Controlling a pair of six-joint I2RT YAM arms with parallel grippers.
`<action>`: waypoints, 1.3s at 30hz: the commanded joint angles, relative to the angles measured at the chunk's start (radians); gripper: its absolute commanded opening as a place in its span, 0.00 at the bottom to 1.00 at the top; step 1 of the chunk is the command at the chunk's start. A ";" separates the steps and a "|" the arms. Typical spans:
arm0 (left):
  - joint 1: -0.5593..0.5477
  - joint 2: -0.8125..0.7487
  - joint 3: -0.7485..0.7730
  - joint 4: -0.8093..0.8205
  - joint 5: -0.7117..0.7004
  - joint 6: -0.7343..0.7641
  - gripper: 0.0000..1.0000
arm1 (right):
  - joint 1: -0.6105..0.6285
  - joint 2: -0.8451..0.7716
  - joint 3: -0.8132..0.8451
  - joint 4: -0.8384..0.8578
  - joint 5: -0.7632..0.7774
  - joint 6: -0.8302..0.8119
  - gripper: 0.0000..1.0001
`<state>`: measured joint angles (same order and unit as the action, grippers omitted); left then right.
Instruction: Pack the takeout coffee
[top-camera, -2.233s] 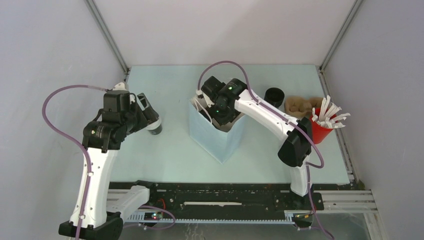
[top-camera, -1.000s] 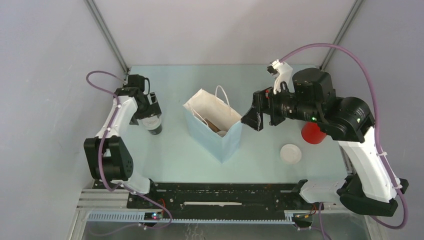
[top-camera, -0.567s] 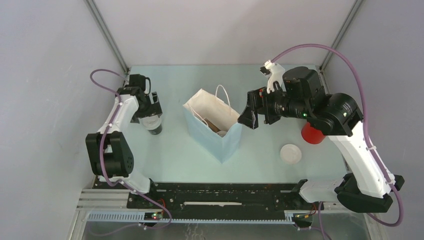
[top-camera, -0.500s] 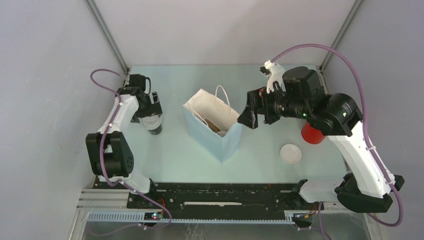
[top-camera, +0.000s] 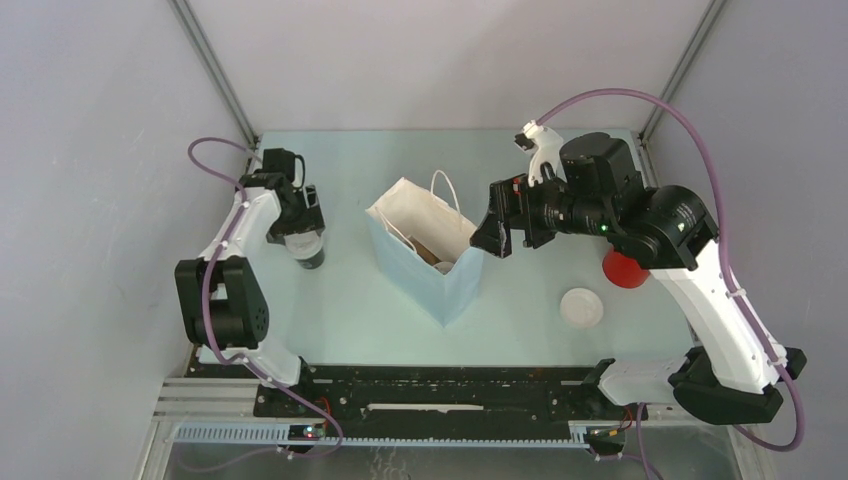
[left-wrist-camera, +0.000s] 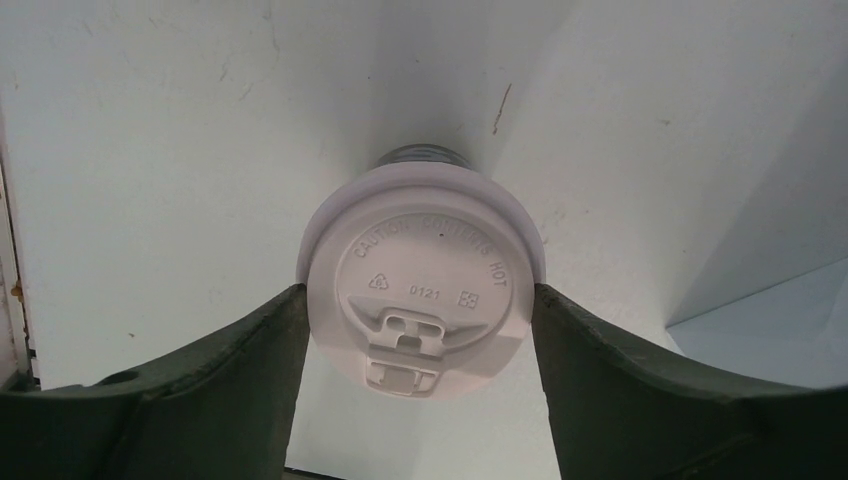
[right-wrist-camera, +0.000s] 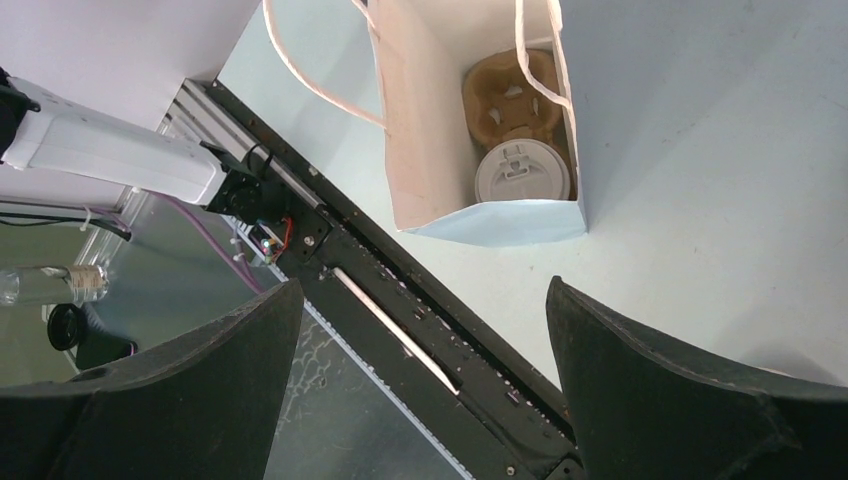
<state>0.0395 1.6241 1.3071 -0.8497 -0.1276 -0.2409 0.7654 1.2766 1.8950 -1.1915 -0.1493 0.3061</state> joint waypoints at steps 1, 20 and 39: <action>-0.026 -0.001 0.053 0.006 -0.017 0.025 0.77 | -0.009 0.010 0.003 0.036 -0.018 0.021 1.00; -0.451 -0.473 -0.303 -0.135 -0.037 -0.303 0.66 | -0.011 -0.017 -0.127 0.069 -0.024 -0.001 1.00; -0.739 -0.509 -0.441 -0.061 -0.086 -0.465 0.92 | 0.197 -0.034 -0.185 0.065 0.113 0.095 1.00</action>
<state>-0.6949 1.1275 0.8970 -0.9432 -0.1997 -0.6914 0.9142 1.2675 1.7126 -1.1332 -0.1116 0.3542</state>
